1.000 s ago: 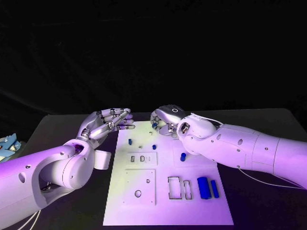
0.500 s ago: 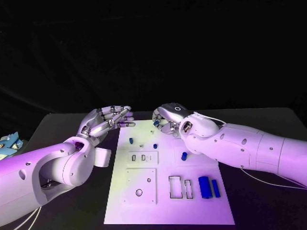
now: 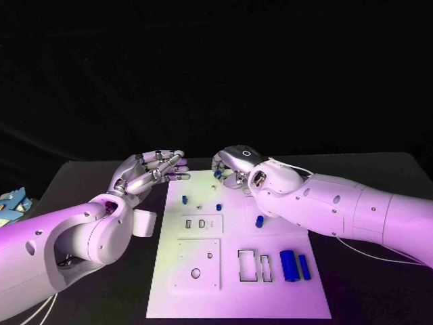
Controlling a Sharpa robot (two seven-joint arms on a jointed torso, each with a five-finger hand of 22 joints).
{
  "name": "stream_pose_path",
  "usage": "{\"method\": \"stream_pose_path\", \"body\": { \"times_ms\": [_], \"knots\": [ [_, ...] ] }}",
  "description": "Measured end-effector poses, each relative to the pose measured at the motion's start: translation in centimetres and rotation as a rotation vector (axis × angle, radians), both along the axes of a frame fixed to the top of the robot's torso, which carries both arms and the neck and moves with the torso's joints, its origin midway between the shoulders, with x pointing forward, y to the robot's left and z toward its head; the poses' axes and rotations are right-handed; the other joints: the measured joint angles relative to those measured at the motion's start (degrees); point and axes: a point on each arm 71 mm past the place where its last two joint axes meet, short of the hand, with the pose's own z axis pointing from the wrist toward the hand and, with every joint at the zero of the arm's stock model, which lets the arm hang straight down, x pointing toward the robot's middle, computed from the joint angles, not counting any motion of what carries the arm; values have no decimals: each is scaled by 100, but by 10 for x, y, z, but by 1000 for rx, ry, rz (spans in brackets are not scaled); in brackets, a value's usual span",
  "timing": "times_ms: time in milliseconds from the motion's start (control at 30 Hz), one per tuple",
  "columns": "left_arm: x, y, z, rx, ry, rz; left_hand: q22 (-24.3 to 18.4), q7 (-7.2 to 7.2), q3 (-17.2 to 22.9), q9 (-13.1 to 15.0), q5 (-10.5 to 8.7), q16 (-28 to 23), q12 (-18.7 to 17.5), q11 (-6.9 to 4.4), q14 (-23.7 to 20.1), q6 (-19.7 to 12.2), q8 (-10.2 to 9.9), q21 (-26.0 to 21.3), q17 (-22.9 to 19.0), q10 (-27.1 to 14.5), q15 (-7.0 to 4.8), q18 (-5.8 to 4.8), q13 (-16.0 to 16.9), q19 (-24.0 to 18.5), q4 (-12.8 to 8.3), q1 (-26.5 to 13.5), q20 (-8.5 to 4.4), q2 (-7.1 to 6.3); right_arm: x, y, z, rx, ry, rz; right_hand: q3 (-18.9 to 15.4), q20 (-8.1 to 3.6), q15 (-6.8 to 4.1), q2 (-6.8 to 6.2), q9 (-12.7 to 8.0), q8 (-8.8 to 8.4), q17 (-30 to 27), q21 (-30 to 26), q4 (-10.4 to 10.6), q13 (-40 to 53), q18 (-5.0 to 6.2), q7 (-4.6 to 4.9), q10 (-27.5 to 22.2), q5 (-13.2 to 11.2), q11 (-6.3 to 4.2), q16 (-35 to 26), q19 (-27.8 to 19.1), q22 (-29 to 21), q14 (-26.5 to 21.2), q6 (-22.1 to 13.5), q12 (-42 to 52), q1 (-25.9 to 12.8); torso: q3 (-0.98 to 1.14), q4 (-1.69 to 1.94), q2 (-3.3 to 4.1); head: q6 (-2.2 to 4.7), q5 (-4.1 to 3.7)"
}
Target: Assemble the parts on the task board
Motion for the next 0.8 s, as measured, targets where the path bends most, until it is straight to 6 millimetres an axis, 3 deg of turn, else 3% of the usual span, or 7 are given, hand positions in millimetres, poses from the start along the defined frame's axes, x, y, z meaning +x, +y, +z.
{"method": "stream_pose_path", "body": {
  "times_ms": [267, 633, 700, 800],
  "knots": [
    [0, -1, 0, -1, -1, -2, -6, 0, 0, 0, 0, 0, 0, 0, 0, 0, 0, 0, 7, 0, 0, 0, 0, 0, 0, 0, 0, 0, 3, 4, -2, -15, 14, -1, -1, 0, 0, 0, 9, 0, 2, 0, 0, 1, 0, -2, 1, -4, 1, 0, 0, 8, 0, -36, -1, 0, -7, 7, 6, 6, 13],
    [0, -1, 1, -1, -1, -1, -6, 0, 16, 0, 0, 0, 0, 0, 0, 0, 0, 0, 7, 0, 0, 0, 0, 0, -16, 0, 0, 0, 5, 5, -1, -39, 34, -2, -2, 26, 0, 0, 35, -6, -8, -7, 0, 1, 1, 8, -25, -49, -25, 0, -51, -27, 0, -86, 5, 0, 0, -7, 6, -9, 18],
    [0, -1, 1, -1, -2, -1, -6, 0, 16, 0, 0, 0, 0, 0, 0, 0, 0, 0, 7, 0, 0, 0, 0, 0, -16, 0, 0, 0, 5, 5, -1, -42, 36, -3, 2, 49, 26, 0, 44, -85, -35, -88, 5, 1, 2, 54, -109, -63, -58, 0, -132, -116, -17, -258, -11, 0, 2, -8, 7, -10, 21],
    [0, -1, 1, -1, -2, -1, -6, 0, 16, 0, 0, 0, 0, 0, 0, 0, 0, 0, 11, 0, 0, 0, 0, 0, -17, 0, 0, 0, 5, 4, -5, -50, 45, -6, 48, 187, 200, -14, -50, -426, -200, -265, 91, 153, 2, 191, -644, 34, 92, -68, -277, -357, -11, -749, -322, -14, 4, -9, 8, -10, 22]
  ]
}}
